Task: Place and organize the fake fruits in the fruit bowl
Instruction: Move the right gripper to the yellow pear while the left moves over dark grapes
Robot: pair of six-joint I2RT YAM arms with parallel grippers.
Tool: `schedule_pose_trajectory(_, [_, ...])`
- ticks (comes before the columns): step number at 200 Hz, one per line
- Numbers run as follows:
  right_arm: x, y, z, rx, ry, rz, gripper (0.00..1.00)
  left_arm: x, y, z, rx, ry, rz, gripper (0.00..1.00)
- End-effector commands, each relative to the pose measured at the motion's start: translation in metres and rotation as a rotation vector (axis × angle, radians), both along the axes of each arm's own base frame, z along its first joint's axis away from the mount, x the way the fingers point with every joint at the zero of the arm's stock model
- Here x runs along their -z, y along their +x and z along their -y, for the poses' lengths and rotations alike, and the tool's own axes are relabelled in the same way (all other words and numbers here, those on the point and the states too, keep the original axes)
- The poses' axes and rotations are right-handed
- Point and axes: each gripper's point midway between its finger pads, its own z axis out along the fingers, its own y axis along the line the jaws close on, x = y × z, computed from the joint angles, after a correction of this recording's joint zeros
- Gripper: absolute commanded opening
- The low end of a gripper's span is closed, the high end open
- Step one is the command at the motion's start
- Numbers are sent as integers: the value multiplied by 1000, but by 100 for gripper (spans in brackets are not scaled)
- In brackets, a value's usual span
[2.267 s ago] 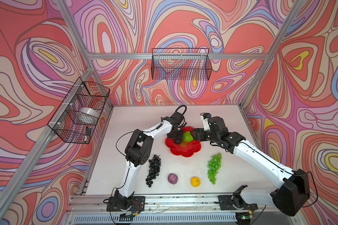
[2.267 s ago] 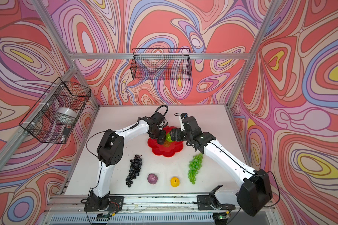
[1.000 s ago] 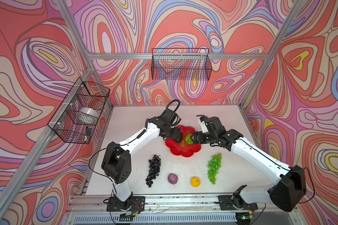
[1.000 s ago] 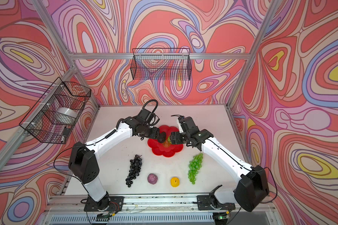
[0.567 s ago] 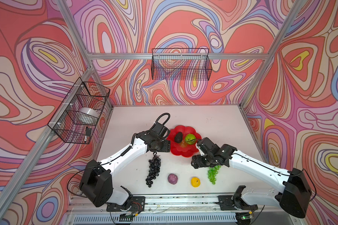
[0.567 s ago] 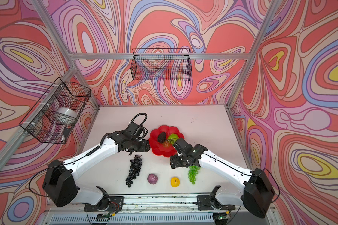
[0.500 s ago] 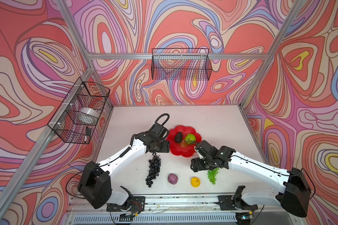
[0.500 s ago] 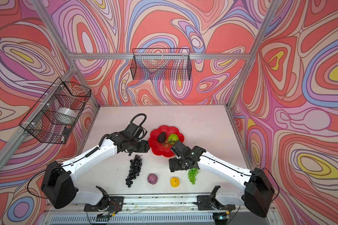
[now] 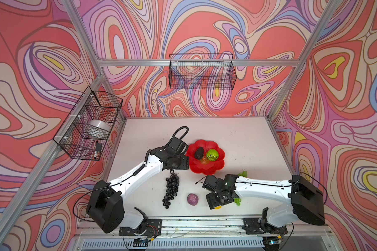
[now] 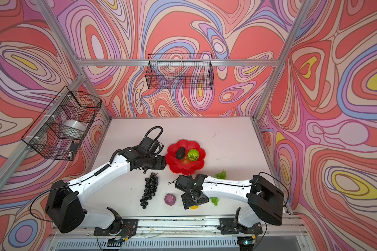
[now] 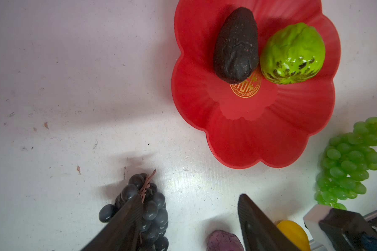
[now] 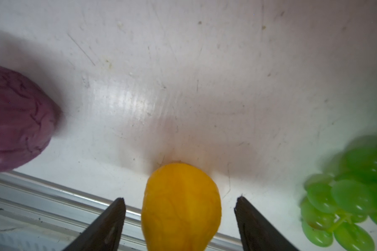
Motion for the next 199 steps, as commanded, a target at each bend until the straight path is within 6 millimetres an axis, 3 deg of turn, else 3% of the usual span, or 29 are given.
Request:
schedule_pose_trajectory(1, [0, 5, 2, 9, -12, 38, 79, -6, 4, -2, -2, 6, 23, 73])
schedule_pose_trajectory(31, [4, 7, 0, 2, -20, 42, 70, -4, 5, 2, 3, 0, 9, 73])
schedule_pose_trajectory(141, [24, -3, 3, -32, -42, -15, 60, -9, 6, -4, -8, 20, 27, 73])
schedule_pose_trajectory(199, [13, 1, 2, -47, -26, 13, 49, -13, 8, -6, -17, 36, 37, 73])
